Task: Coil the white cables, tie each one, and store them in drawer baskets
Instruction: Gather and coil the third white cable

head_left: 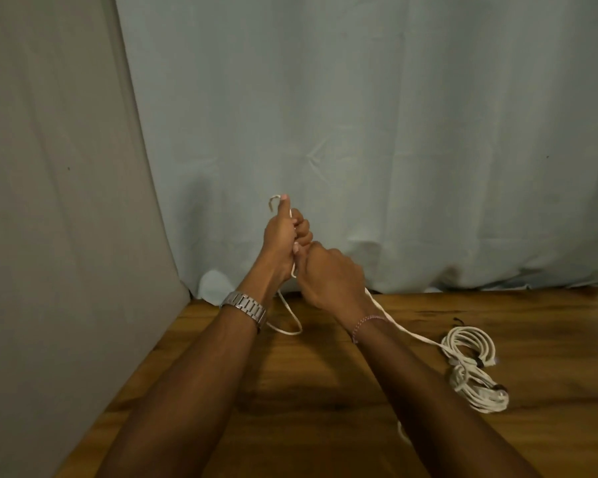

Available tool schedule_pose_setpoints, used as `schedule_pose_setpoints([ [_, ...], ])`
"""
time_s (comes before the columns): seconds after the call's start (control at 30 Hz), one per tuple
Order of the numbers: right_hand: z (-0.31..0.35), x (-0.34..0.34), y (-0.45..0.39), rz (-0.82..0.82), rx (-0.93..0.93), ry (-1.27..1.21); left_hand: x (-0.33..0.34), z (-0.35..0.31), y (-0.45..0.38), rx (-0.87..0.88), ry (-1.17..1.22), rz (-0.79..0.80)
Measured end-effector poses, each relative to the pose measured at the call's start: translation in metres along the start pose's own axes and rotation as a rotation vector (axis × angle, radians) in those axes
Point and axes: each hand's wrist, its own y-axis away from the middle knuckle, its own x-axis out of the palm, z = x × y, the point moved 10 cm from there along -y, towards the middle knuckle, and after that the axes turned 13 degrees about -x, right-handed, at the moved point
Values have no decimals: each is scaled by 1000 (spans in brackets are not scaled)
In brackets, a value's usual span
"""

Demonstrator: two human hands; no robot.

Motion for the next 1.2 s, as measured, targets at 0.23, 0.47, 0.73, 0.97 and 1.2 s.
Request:
schedule_pose_setpoints([
  [0.23, -5, 33, 8, -9, -113, -455, -16, -9, -10, -27, 215, 31],
  [0.47, -17, 48, 46, 186, -141, -228, -17, -21, -10, -114, 318, 123],
  [0.73, -21, 20, 9, 190, 45, -614, 15, 4, 10, -102, 156, 286],
  [0.97, 1, 27, 4, -133, -22, -594, 13, -1, 7, -120, 193, 243],
  [1.2, 14, 28, 40, -240, -312, -223, -25, -12, -2, -198, 326, 210],
])
